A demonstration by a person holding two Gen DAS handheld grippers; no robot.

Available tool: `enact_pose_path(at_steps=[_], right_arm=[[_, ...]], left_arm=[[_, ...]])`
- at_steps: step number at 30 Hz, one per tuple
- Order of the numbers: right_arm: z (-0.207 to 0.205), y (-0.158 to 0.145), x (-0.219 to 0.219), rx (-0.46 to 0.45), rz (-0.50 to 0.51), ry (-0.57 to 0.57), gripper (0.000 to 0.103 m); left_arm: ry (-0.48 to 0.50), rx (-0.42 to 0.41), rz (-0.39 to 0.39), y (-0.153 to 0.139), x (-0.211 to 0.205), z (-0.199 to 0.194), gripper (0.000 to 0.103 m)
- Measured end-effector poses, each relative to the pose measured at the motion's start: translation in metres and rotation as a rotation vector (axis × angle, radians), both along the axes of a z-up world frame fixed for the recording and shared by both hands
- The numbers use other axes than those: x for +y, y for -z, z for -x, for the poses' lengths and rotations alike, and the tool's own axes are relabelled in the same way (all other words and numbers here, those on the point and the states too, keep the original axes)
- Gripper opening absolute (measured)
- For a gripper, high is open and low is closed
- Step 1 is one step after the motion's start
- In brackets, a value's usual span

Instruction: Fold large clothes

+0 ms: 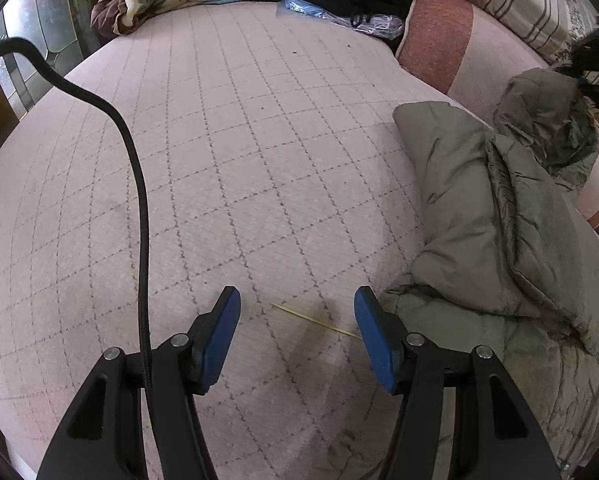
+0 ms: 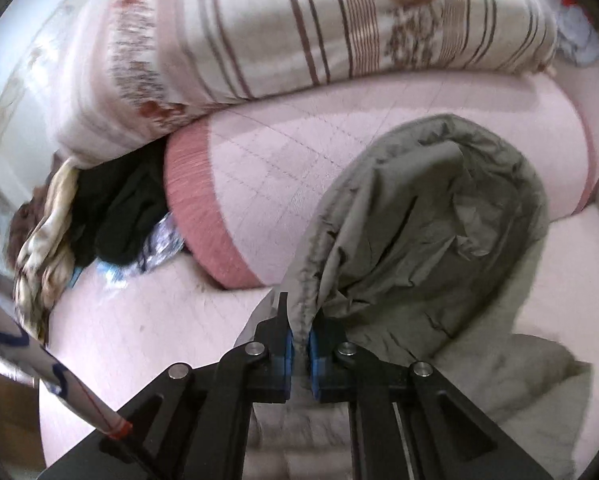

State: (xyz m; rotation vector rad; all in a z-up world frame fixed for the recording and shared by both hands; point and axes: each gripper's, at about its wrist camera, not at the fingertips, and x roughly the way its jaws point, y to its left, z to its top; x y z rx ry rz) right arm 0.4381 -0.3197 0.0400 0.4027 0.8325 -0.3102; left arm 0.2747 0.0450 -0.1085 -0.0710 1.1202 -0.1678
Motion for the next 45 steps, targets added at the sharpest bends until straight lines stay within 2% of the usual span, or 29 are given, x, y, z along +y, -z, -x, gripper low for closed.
enact_pose_path(at_steps=[5,10,12,15,18,21,22,25,26,27,28,29,30,35,38,42,45], right_arm=[[0.077,-0.027,0.027,-0.024,0.026,-0.055,0.006],[0.166,-0.024,0.067,-0.027,0.035,-0.137,0.006],[0.196,-0.009,0.078,-0.016,0.008,-0.145,0.006],[0.227,0.040,0.090,0.022,-0.128,-0.131,0.006],[0.218,0.096,0.098,0.100,-0.182,-0.092,0.006],[0.204,0.130,0.096,0.125,-0.215,-0.056,0.007],[0.203,0.132,0.093,0.118,-0.228,-0.048,0.007],[0.211,0.123,0.090,0.072,-0.274,-0.041,0.011],[0.216,0.118,0.089,0.058,-0.276,-0.053,0.018],[0.224,0.110,0.090,0.042,-0.258,-0.072,0.031],[0.233,0.104,0.091,0.032,-0.232,-0.086,0.037],[0.242,0.096,0.092,0.020,-0.205,-0.098,0.048],[0.253,0.091,0.093,0.021,-0.181,-0.109,0.054],[0.297,0.076,0.089,0.083,-0.138,-0.185,0.054],[0.307,0.055,0.071,0.067,-0.084,-0.141,0.054],[0.278,0.026,0.041,0.006,0.064,-0.037,0.054],[0.242,0.027,0.029,0.013,0.144,0.017,0.054]], left_arm=[[0.003,-0.005,0.017,-0.005,0.004,0.007,0.058],[-0.006,-0.023,0.029,-0.014,0.014,0.018,0.058],[-0.010,-0.031,0.041,-0.018,0.018,0.022,0.058],[-0.016,-0.042,0.046,-0.021,0.020,0.026,0.058],[-0.020,-0.055,0.038,-0.022,0.020,0.027,0.058],[-0.018,-0.065,0.020,-0.023,0.019,0.031,0.058],[-0.015,-0.068,0.018,-0.024,0.019,0.031,0.058],[-0.019,-0.091,0.001,-0.027,0.020,0.032,0.058],[-0.027,-0.094,-0.004,-0.027,0.021,0.031,0.058],[-0.029,-0.093,-0.002,-0.027,0.022,0.030,0.058],[-0.029,-0.088,0.003,-0.026,0.022,0.030,0.058],[-0.028,-0.084,0.008,-0.026,0.022,0.030,0.058],[-0.027,-0.084,0.009,-0.026,0.022,0.030,0.058],[-0.014,-0.103,0.003,-0.031,0.019,0.036,0.058],[-0.007,-0.111,-0.004,-0.032,0.016,0.039,0.058],[-0.006,-0.104,-0.023,-0.027,0.012,0.038,0.058],[-0.008,-0.091,-0.027,-0.023,0.012,0.036,0.058]])
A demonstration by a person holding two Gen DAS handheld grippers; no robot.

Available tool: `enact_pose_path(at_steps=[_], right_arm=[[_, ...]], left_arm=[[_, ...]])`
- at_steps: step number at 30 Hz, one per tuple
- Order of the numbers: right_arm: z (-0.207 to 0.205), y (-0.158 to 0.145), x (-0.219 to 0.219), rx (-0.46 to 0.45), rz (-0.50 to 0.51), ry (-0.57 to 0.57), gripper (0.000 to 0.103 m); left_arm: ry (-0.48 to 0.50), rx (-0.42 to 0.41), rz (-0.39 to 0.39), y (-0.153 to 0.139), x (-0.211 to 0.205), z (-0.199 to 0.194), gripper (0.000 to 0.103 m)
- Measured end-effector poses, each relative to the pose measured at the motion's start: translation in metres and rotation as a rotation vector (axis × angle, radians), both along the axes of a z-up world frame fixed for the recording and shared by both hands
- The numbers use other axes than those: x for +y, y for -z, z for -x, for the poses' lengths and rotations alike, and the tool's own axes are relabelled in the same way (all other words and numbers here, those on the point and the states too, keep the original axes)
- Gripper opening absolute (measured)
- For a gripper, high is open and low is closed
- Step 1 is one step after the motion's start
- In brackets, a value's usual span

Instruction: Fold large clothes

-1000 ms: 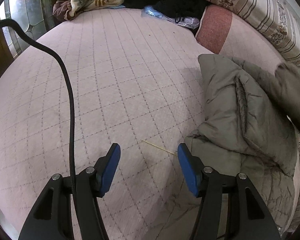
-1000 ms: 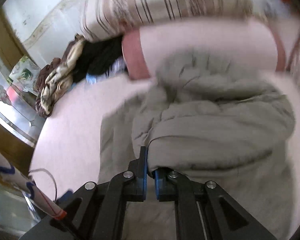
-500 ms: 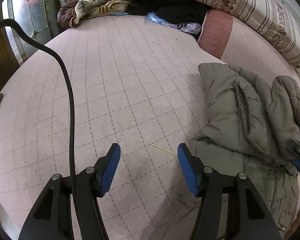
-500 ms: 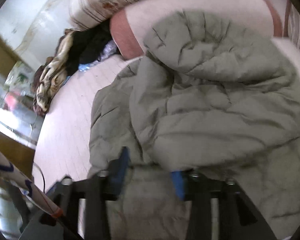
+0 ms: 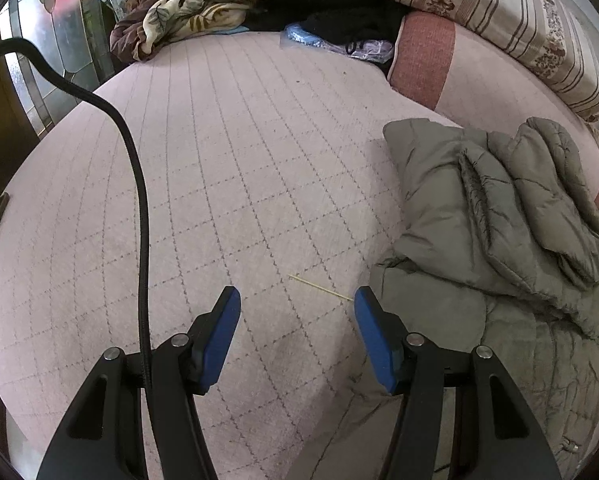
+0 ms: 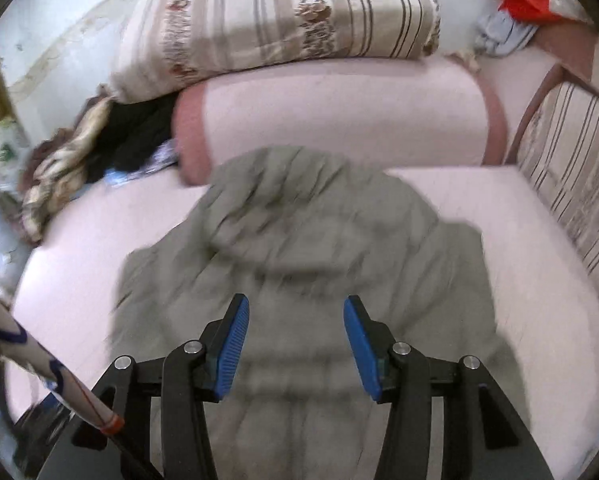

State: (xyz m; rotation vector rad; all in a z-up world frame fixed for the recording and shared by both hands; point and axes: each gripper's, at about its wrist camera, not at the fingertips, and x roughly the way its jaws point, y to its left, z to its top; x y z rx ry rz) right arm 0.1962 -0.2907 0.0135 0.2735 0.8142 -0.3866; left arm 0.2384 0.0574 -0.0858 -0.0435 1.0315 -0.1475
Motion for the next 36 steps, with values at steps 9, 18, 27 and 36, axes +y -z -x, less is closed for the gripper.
enact_pose_path(at_steps=[9,18,27,36], right_arm=[[-0.065,0.110,0.013,0.300,-0.089,-0.037,0.055],[-0.048,0.073,0.022,0.199,-0.057,-0.052,0.056],[-0.028,0.092,0.032,0.209,-0.026,-0.067,0.061],[0.065,0.037,0.012,0.115,-0.144,-0.141,0.067]], left_arm=[[-0.002,0.023,0.018,0.004,-0.001,-0.012,0.058],[0.018,0.035,0.010,0.007,-0.007,-0.009,0.058],[0.056,0.047,-0.032,0.015,-0.020,-0.003,0.058],[0.104,0.024,-0.032,0.007,-0.016,0.016,0.058]])
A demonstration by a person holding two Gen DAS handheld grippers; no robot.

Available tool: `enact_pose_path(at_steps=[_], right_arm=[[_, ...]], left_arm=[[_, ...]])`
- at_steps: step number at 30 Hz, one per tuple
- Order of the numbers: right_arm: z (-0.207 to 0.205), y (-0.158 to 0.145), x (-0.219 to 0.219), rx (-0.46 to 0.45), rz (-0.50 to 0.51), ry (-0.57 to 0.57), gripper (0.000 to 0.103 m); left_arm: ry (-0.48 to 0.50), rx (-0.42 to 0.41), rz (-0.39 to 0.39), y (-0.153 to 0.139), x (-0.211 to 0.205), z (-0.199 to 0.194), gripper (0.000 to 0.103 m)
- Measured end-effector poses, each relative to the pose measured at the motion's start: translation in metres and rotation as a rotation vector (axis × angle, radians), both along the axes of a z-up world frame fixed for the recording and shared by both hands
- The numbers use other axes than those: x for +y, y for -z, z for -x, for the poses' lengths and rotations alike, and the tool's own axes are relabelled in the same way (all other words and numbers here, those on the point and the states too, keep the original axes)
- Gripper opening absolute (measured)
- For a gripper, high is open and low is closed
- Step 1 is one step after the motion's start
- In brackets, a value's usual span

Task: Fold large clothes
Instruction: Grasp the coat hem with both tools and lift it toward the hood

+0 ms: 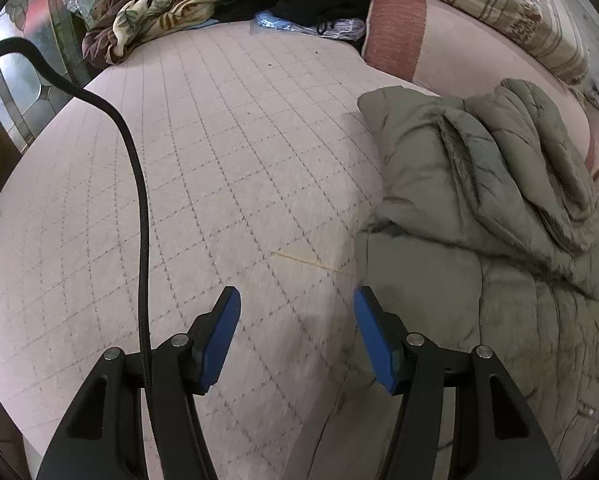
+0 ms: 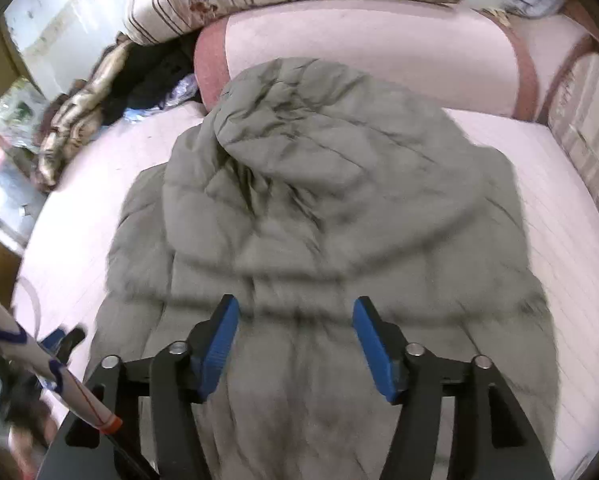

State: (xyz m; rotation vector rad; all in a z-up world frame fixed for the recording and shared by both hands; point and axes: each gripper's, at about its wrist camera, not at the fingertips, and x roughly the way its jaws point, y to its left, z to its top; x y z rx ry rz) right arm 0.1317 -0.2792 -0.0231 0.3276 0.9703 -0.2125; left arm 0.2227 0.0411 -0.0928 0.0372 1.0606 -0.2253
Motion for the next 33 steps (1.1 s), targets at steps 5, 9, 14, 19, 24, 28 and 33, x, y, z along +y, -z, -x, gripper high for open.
enact_pose_path(at_steps=[5,9,14,19,24,28,33], right_arm=[[0.104,-0.005,-0.045,-0.007,-0.080,0.050,0.068],[0.187,0.007,-0.094,-0.008,-0.113,0.187,0.072],[0.261,0.030,-0.144,-0.003,-0.156,0.346,0.075],[0.286,0.070,-0.171,-0.005,-0.275,0.380,0.076],[0.288,0.111,-0.180,-0.040,-0.497,0.357,0.076],[0.281,0.127,-0.170,-0.064,-0.593,0.326,0.077],[0.285,0.129,-0.157,-0.067,-0.630,0.283,0.077]], left_arm=[[0.041,-0.042,-0.015,-0.013,-0.001,0.025,0.058],[0.045,-0.095,-0.030,-0.028,0.007,0.051,0.058],[-0.015,-0.067,0.022,-0.033,0.040,0.081,0.058],[-0.042,-0.002,0.008,-0.017,0.070,0.102,0.058],[-0.005,0.174,0.134,0.018,0.085,0.118,0.058],[-0.001,0.217,0.250,0.029,0.091,0.127,0.058],[0.073,0.341,0.510,0.044,0.095,0.143,0.058]])
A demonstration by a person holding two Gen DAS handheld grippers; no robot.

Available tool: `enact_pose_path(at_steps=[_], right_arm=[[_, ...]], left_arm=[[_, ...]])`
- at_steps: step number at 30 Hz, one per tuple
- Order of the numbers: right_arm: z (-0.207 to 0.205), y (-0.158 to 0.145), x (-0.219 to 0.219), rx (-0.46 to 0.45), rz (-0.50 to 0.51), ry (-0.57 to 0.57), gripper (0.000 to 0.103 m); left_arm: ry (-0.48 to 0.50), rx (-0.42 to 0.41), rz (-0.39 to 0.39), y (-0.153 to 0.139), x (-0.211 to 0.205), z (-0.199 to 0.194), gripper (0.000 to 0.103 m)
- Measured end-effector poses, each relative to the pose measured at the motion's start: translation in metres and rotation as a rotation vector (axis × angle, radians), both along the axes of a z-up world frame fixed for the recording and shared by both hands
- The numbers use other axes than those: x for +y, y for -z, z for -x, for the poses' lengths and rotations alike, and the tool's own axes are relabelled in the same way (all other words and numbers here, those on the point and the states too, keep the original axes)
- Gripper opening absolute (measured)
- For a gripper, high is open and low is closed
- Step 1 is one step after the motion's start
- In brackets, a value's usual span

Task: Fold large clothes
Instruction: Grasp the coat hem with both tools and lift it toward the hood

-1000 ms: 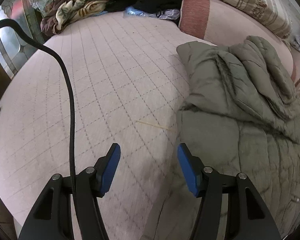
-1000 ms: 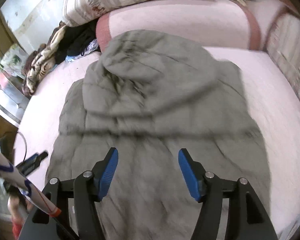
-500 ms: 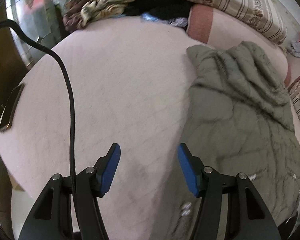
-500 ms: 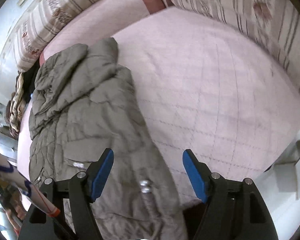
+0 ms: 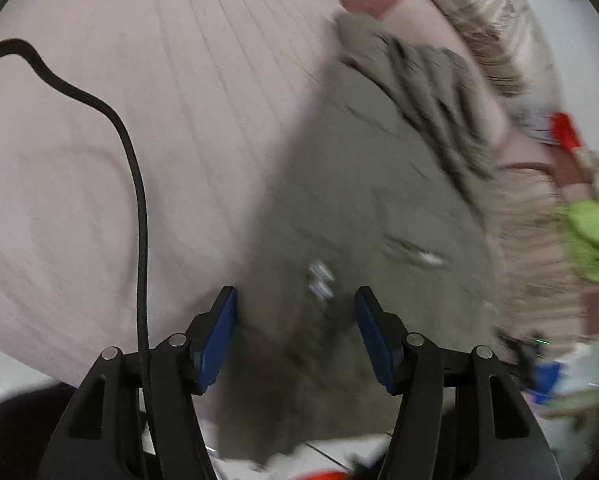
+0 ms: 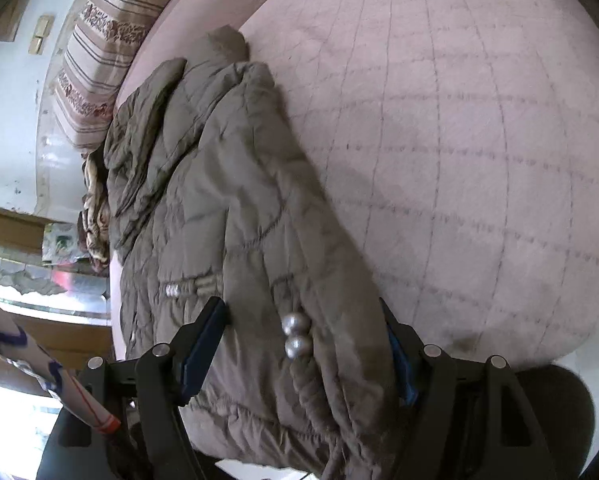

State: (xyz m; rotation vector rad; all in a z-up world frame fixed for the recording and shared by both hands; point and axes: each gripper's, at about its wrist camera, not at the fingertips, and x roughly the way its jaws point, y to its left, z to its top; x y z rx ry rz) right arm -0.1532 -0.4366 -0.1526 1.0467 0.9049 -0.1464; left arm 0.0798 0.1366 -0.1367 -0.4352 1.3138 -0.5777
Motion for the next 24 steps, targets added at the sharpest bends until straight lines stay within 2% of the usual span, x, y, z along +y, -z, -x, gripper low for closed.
enact_pose_path(at_steps=[2,4,7,11,15,19,20,21,24], right_arm=[[0.004,0.001,0.005,-0.008,-0.019,-0.008,0.077],[0.008,0.003,0.009,-0.010,-0.030,-0.018,0.077],[0.010,-0.002,0.022,-0.007,0.011,-0.055,0.077],[0.009,-0.010,0.035,-0.002,0.030,-0.106,0.077],[0.006,-0.013,0.050,0.018,0.109,-0.166,0.077],[0.001,0.001,0.070,0.086,0.178,-0.230,0.074],[0.001,0.003,0.074,0.094,0.197,-0.235,0.071],[0.002,0.002,0.079,0.099,0.229,-0.240,0.062],[0.009,-0.006,0.083,0.096,0.253,-0.234,0.038]], left_arm=[[-0.003,-0.037,-0.005,0.000,-0.002,0.011,0.058],[0.005,-0.038,0.005,0.000,-0.004,0.019,0.058],[0.021,-0.032,0.039,0.002,-0.008,0.030,0.058],[0.066,-0.065,0.011,-0.002,-0.019,0.038,0.058],[0.082,-0.065,0.002,0.002,-0.023,0.046,0.058],[0.062,-0.063,-0.009,0.005,-0.027,0.046,0.058],[0.057,-0.071,-0.022,0.003,-0.028,0.047,0.058],[0.049,-0.077,-0.034,0.002,-0.029,0.048,0.055],[0.026,-0.117,-0.092,-0.008,-0.034,0.056,0.033]])
